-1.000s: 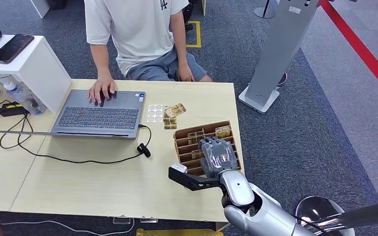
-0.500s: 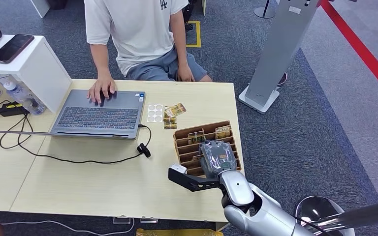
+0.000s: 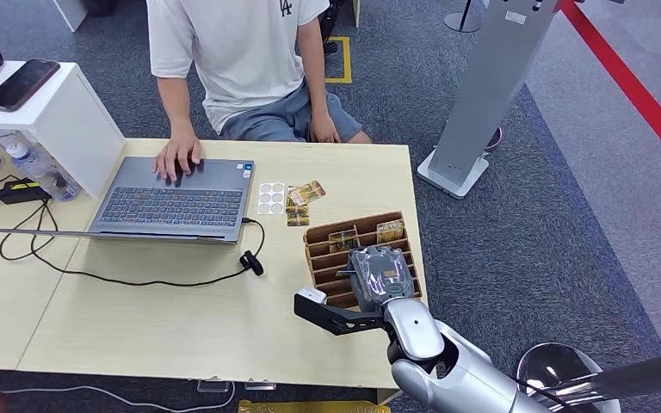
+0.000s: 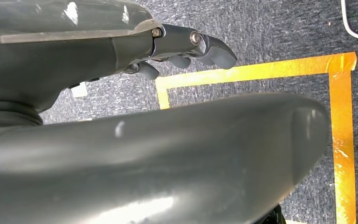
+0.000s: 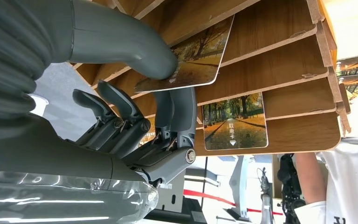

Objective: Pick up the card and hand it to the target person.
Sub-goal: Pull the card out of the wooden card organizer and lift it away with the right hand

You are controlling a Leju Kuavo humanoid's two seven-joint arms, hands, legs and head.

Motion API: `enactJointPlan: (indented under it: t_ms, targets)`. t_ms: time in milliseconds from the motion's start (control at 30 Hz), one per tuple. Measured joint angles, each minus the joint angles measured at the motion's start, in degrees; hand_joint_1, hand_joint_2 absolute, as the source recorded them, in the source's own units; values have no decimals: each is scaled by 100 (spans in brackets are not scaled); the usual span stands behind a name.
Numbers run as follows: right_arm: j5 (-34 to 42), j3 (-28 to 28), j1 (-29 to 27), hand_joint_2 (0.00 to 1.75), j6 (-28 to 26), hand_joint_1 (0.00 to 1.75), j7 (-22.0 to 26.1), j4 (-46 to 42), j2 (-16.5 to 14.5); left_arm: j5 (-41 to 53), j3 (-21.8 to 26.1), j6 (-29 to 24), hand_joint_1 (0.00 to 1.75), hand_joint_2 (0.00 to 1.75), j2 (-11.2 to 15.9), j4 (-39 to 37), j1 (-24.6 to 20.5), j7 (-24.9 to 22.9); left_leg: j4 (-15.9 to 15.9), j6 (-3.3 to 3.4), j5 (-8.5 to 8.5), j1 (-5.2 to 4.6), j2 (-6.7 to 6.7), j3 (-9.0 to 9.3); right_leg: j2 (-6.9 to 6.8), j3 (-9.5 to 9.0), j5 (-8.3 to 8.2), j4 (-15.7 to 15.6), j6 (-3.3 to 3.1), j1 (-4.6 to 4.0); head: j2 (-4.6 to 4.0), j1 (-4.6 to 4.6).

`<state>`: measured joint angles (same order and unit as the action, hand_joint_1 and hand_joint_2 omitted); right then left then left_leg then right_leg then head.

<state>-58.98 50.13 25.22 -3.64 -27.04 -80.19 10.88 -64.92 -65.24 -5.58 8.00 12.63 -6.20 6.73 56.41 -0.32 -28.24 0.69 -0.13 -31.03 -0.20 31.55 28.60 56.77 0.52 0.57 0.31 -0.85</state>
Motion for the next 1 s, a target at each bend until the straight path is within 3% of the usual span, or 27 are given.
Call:
enactJointPlan:
  t_ms: [533,1000]
  targets:
    - [-47,-59,-15,175,-68,175,-122,-211,66,-36,-42,93,0,0,0,0,2,253,0,0,0,0,0,0,0,1,0,0,0,0,-1,1]
    - [-415,-683,70,175,-658,175,-313,-1821,478,-123,-52,16,0,0,0,0,25,162,7,0,0,0,0,0,0,0,-1,0,0,0,-1,2]
